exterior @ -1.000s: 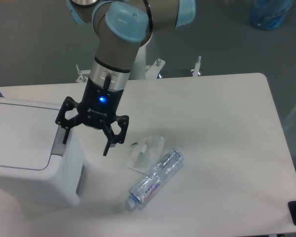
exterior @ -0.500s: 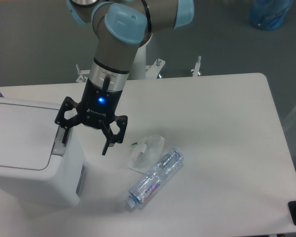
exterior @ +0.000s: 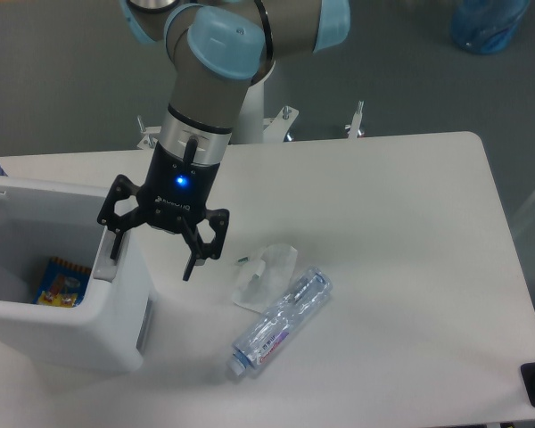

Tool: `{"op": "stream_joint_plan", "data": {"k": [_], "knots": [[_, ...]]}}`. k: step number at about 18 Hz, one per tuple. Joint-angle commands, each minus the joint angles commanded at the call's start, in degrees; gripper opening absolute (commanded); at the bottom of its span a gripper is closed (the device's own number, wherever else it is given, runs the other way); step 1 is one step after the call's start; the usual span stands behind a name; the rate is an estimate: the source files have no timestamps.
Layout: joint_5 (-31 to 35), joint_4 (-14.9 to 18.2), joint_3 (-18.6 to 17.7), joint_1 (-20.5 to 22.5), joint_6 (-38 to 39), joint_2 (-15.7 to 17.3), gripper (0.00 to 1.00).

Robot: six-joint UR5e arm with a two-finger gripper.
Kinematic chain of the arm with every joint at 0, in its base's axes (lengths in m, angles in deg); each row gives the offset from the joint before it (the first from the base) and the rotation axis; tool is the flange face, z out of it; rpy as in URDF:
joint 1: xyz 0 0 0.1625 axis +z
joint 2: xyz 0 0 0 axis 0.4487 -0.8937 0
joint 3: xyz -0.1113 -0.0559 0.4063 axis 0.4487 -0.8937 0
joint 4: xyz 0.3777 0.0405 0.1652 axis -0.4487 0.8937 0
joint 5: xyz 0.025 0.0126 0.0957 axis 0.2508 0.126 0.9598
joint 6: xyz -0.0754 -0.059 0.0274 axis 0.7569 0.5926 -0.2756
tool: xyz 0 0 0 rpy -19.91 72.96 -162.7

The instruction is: Open the trash can

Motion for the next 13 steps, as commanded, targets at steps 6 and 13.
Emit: {"op": "stream_joint_plan", "data": {"k": [6,13], "knots": [[0.0,-0.1,2.7,3.1,-0.7,-0.3,1.0],[0.1,-0.1,7.4,9.7,-5.1,-3.9,1.0]]}}
